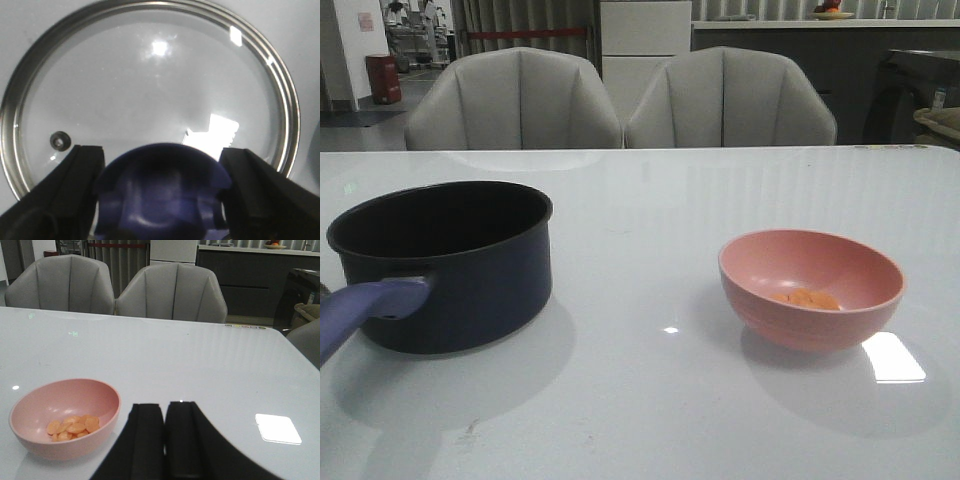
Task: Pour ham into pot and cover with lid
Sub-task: 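Lift the glass lid off the pot with the left gripper, then set the glass lid on the table beside the pot, left gripper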
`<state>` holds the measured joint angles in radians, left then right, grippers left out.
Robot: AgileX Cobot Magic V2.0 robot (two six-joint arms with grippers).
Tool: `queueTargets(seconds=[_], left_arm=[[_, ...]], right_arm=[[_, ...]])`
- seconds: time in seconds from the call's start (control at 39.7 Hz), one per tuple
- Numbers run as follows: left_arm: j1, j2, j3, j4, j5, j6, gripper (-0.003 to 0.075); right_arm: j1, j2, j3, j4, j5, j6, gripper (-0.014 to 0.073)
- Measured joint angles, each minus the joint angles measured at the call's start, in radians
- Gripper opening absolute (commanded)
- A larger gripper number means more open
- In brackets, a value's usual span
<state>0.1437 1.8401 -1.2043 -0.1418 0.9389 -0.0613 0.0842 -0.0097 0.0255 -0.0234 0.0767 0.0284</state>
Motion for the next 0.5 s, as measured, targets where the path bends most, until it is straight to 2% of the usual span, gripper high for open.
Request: queueTargets(seconds=[0.23, 0.38, 0.5], left_arm=[[0.0, -0.026, -0.02, 0.002, 0.017, 0.025, 0.047], [0.0, -0.112, -0.017, 0.002, 0.019, 0.054, 0.047], [0.0, -0.198, 0.038, 0.002, -0.032, 0.067, 0.047]], right_arm=[[0.0, 0.0, 0.0, 0.0, 0.0, 0.0, 0.0147], [0.0, 0.0, 0.0, 0.0, 0.0, 0.0, 0.0147], [0.0, 0.0, 0.0, 0.0, 0.0, 0.0, 0.0147]])
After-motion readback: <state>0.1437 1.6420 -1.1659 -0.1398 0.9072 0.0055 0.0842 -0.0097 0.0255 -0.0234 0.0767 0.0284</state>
